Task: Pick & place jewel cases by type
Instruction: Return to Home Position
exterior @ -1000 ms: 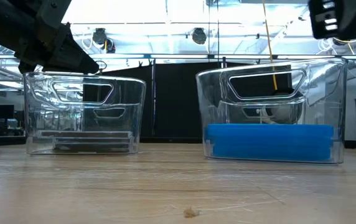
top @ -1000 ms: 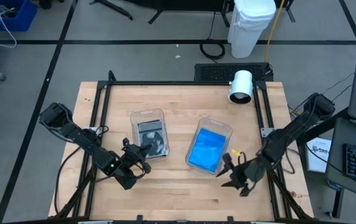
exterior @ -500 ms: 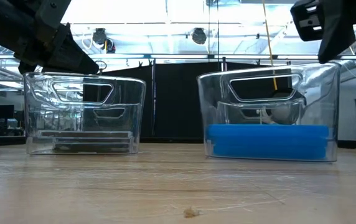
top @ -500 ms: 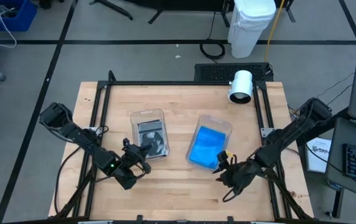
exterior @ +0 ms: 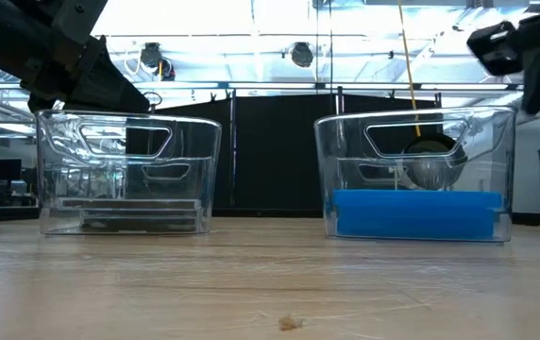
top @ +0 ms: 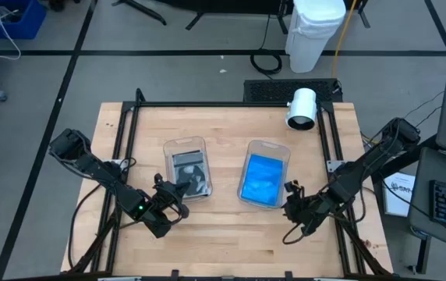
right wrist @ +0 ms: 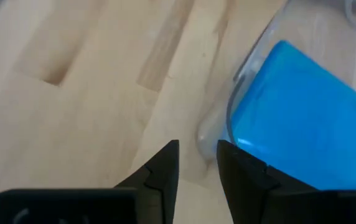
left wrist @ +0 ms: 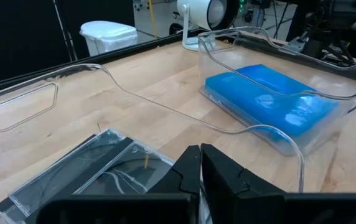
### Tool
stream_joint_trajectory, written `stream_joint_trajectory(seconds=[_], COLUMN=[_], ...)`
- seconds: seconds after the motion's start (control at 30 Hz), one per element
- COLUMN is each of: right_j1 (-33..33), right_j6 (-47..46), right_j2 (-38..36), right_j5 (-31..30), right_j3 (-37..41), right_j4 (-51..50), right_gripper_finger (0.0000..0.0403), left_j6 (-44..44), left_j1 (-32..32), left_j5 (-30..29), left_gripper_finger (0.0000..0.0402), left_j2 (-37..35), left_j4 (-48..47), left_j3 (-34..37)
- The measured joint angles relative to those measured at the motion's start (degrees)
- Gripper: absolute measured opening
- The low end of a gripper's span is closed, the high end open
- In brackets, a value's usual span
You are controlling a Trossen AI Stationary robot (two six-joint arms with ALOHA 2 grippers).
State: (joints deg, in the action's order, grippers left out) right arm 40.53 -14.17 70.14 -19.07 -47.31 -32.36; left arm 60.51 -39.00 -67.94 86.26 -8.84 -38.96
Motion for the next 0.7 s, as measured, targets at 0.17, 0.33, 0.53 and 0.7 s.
stream_joint_trajectory(seconds=[0.17,0.33,0.53,0.7], right_j1=[0.8,2.9,3.7,2.0], right_j6=[-0.7,-0.7,7.0,12.4], right_j2=[-7.5,-19.9,-35.4,-46.1], right_j5=[-0.3,-5.9,-14.7,-16.9], right_j3=[0.0,4.1,15.5,24.0], right_j4=[-0.6,3.0,16.1,24.0], right_gripper_finger=[0.0099,0.0095,0.0089,0.0089], left_j6=[0.6,-5.1,-14.2,-23.2], left_j1=[0.0,-1.8,-4.1,-2.8], left_j5=[0.0,-1.2,-2.0,3.7], left_gripper_finger=[0.0006,0.0018,0.0015,0.0008], left_j2=[0.0,0.0,-2.2,-8.4], left_j4=[0.6,5.2,6.4,6.1], left_j3=[0.0,0.0,0.0,0.0])
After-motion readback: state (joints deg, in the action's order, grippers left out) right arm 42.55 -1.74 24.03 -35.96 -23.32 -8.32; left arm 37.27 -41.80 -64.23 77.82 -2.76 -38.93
